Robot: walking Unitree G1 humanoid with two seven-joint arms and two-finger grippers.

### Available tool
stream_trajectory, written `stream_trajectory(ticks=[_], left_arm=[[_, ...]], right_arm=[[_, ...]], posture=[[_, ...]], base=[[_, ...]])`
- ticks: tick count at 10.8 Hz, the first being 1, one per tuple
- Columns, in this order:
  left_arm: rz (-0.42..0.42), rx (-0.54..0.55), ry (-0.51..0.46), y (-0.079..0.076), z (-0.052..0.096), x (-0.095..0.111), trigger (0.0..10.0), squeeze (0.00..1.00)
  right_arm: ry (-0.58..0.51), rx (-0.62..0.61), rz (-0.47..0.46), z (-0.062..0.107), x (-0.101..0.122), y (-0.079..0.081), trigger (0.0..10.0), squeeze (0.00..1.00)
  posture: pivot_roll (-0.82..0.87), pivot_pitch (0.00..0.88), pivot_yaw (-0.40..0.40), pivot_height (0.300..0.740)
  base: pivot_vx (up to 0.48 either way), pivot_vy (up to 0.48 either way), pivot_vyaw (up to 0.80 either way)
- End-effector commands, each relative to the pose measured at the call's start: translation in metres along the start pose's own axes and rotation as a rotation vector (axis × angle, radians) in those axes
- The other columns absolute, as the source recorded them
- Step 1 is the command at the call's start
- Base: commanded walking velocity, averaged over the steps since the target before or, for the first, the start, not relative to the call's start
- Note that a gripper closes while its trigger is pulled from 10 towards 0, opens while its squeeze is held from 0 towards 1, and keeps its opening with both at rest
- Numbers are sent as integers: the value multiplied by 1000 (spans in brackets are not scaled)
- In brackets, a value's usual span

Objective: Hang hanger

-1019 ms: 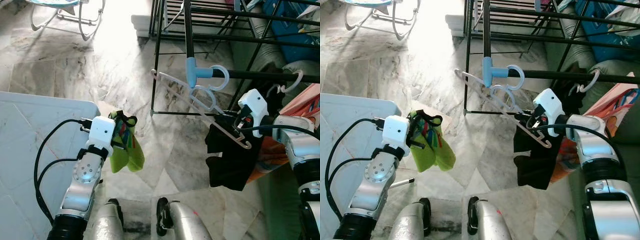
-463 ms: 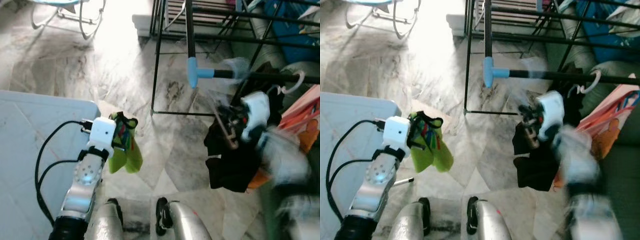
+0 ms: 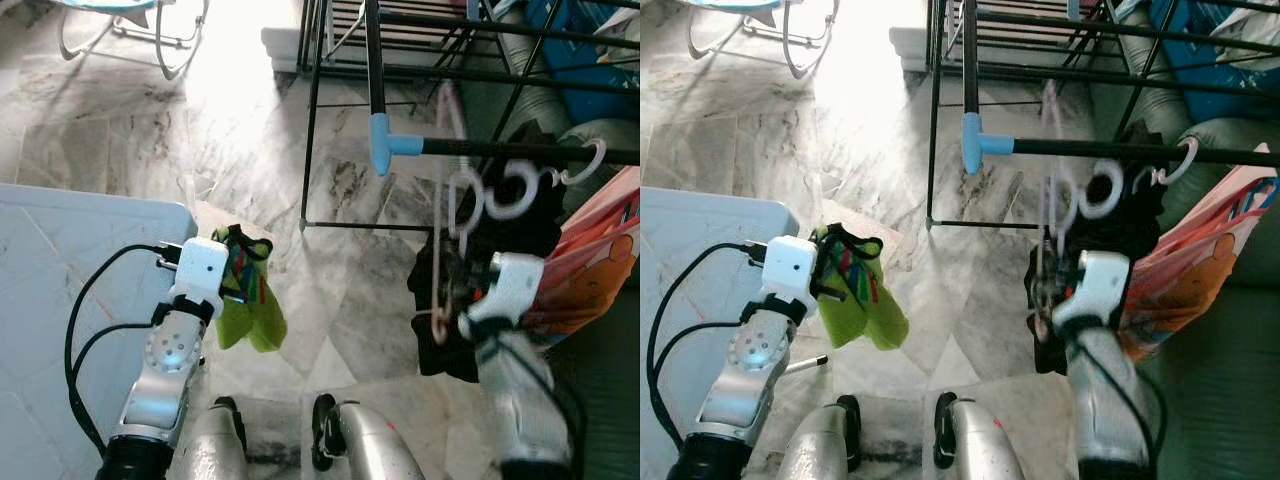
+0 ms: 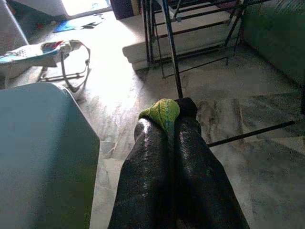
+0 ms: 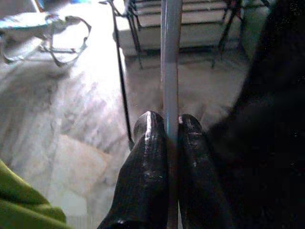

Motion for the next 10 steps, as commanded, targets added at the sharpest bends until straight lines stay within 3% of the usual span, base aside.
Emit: stream_trajectory(ticks=[1,3,5,10], left_arm=[[-16,34,15,5,5,-7,10000,0],[-19,33,-10,0,6,-1,10000,0],[-21,24,-14,-3,5,0,10000,0],[-18,1,-27,-8,3,2,10000,0]], right_arm=[[11,-42,41,5,-5,-12,0,0],[48,-76,33,7,-17,-20,0,0],[73,-71,30,3,-23,-17,0,0],[67,-69,43,-2,-21,-19,0,0]], posture=[[25,225,-89,740],[34,227,-91,740],[30,225,-91,740],[24,225,-92,740]], base=[[0,0,0],[-120,0,0],[-291,-247,0],[-334,-294,0]])
Point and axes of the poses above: a point about 5 cm out from each wrist's last joint towards the gripper, its own z axis pointing back from the gripper into the wrist, its own x axis along the axis of the wrist's last joint, y = z × x, the point moved 6 cm from there along -z, pointing out of the wrist towards the gripper, and after that the axes turned 5 degrees about -z, right-handed, at the moved point
